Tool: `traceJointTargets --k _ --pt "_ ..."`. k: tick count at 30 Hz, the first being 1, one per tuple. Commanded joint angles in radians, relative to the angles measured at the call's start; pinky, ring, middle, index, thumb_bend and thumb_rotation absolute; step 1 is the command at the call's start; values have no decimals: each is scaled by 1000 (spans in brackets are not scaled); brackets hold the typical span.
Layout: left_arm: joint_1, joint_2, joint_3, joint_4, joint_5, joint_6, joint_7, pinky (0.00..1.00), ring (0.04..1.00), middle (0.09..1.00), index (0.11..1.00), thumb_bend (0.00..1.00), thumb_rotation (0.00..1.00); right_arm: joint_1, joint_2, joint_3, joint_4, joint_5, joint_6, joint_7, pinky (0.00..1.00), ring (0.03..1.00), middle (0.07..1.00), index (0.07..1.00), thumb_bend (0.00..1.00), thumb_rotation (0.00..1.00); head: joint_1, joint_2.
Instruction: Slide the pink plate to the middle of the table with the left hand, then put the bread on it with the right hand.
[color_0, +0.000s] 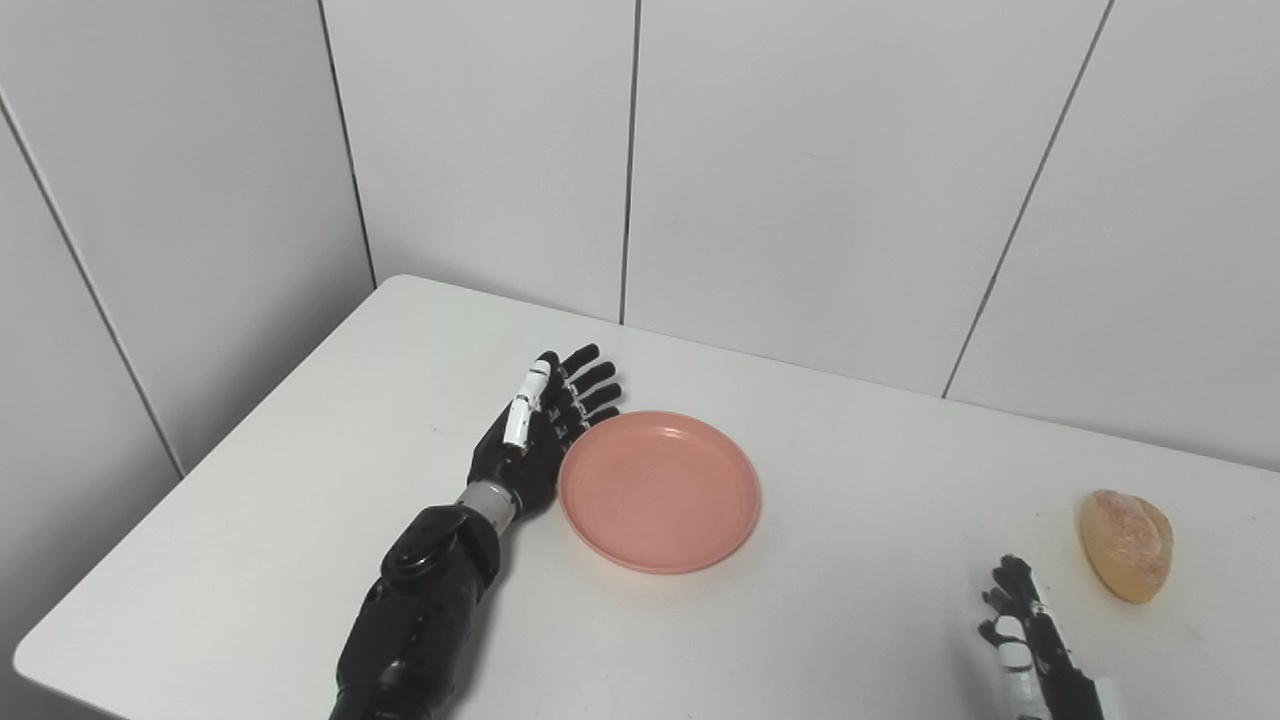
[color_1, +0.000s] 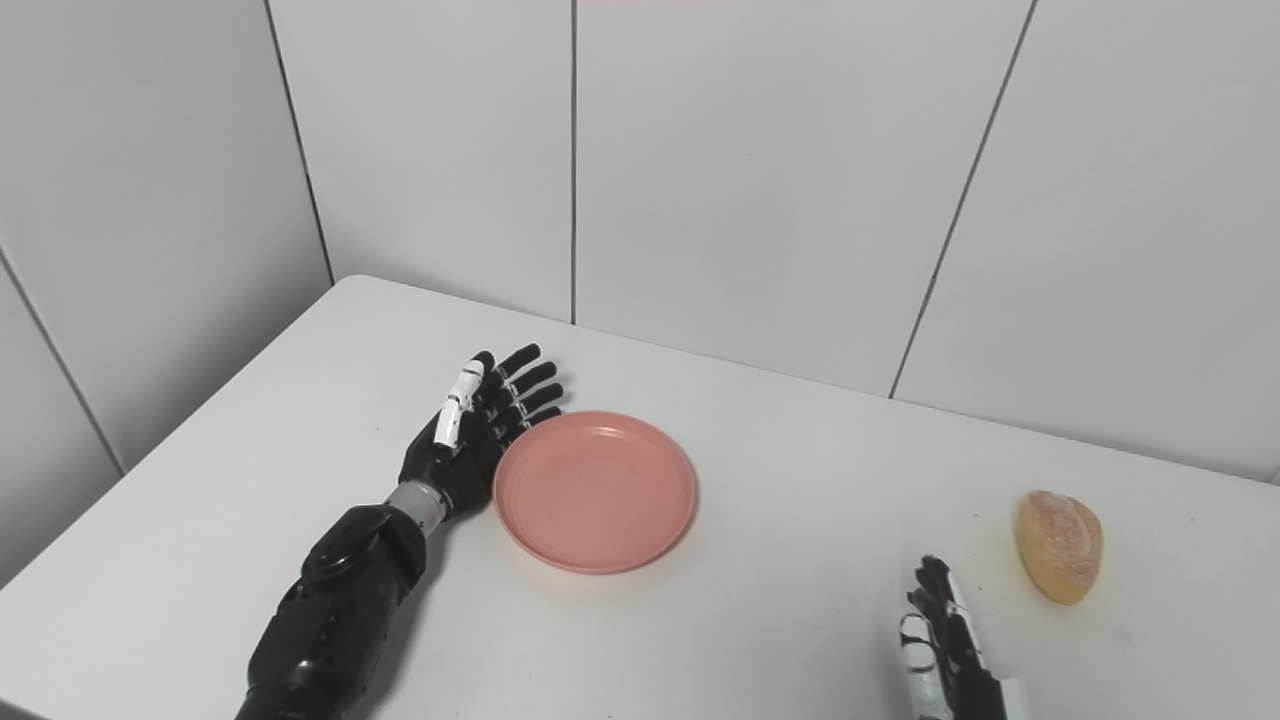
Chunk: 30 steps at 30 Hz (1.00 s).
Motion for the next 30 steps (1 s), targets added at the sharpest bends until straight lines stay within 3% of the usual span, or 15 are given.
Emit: traceJointTargets --k 1,3,7,16,30 --pt "23 -12 -20 -12 18 60 3 859 864 869 848 319 924 -14 9 6 -38 -12 1 -15 873 924 938 933 338 1000 -8 4" --pt "31 -23 -25 -30 8 76 -1 865 869 874 851 313 901 -15 15 9 -40 -19 6 -17 868 923 936 932 335 1000 -28 11" --pt "49 -48 -39 -71 3 118 5 858 861 868 848 342 994 -16 35 14 -51 -34 30 -26 863 919 931 924 329 1000 -57 25" --pt "83 -94 -73 -149 -8 181 1 864 867 875 856 356 1000 -20 65 32 -76 -69 69 -35 848 915 928 924 324 1000 -120 63" --pt "114 -145 -76 -249 -5 220 22 886 885 889 869 346 1000 -34 98 57 -90 -120 113 -48 842 911 925 921 356 1000 -203 103"
